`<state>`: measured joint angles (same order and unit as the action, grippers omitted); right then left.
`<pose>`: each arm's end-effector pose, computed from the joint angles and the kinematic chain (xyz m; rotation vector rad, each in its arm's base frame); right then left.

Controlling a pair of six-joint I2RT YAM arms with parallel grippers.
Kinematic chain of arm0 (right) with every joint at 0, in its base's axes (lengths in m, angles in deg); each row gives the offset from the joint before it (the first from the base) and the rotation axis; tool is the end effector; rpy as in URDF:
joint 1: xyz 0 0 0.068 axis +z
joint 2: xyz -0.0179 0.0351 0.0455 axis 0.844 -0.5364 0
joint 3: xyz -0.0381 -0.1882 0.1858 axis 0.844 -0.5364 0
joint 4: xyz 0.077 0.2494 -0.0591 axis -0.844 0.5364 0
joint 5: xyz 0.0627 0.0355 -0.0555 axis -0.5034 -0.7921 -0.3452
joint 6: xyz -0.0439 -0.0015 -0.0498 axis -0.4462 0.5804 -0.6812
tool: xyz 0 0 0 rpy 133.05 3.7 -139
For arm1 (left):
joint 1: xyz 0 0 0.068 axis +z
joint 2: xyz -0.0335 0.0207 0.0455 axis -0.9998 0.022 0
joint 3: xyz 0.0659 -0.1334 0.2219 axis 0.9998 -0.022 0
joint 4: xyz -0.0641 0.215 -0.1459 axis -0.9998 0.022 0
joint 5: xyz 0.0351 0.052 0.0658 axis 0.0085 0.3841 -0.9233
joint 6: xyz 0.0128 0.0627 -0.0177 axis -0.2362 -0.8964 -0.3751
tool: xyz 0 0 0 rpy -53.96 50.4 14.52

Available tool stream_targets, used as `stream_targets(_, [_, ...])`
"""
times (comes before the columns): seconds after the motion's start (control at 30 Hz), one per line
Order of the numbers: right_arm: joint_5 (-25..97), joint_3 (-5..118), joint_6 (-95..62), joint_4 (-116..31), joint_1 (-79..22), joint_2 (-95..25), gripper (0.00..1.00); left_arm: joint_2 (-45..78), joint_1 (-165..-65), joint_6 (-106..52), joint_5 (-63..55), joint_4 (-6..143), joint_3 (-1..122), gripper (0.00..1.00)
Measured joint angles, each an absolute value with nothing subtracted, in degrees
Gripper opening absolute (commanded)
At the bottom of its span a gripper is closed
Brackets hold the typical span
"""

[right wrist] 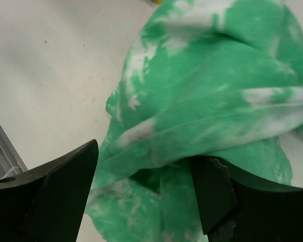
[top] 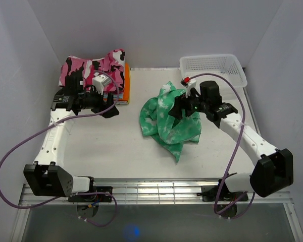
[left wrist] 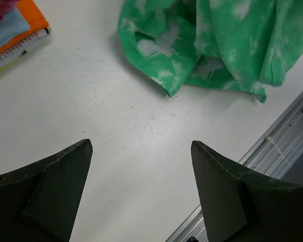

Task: Fold and stack the trousers
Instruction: Move the trousers to the center of the board

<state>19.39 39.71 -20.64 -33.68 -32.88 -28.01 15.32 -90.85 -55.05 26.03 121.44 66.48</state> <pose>0.2806 0.1527 0.3045 -0.6592 1.9204 0.7207 0.2750 -0.0429 0.3520 0.6578 2.1759 -0.6749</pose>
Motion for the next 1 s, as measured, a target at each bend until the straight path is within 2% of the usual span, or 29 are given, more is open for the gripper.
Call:
stream_targets(0.03, [18.84,42.92,-22.85,-29.9,-32.98,-29.97,0.98,15.78,-91.79,-55.42,25.68,121.35,65.17,0.9])
stream_targets(0.13, [17.48,53.81,-30.43,-19.01,-34.65,-35.37,0.94,17.99,-96.31,-56.38,24.26,121.28,63.31,0.91])
stream_targets(0.23, [15.58,59.58,-39.05,-9.26,-41.44,-35.87,0.93,20.85,-100.4,-56.99,23.12,120.26,63.2,0.92])
stream_targets(0.3, [14.82,60.21,-44.44,-4.17,-47.39,-34.85,0.94,23.12,-102.56,-56.88,22.48,119.14,63.18,0.93])
stream_targets(0.37, [15.71,60.06,-49.49,0.92,-52.81,-33.86,0.95,25.64,-103.9,-56.12,22.09,117.68,62.99,0.97])
stream_targets(0.5, [14.91,55.62,-54.19,5.93,-54.32,-30.67,0.96,29.66,-105.05,-51.18,20.91,112.8,59.86,0.98])
stream_targets(0.73, [12.22,38.42,-51.64,-0.67,-46.78,-20.75,1.0,35.89,-105.03,-39.99,20.5,103.19,52.65,0.98])
stream_targets(0.97, [19.47,25.59,-46.26,-17.72,-33.82,-15.79,1.0,40.28,-105.03,-30.48,23.82,91.93,50.85,0.91])
stream_targets(1.0, [20.87,24.61,-45.28,-20.19,-32.85,-15.94,0.96,40.39,-105.03,-29.08,24.58,90.4,50.42,0.89])
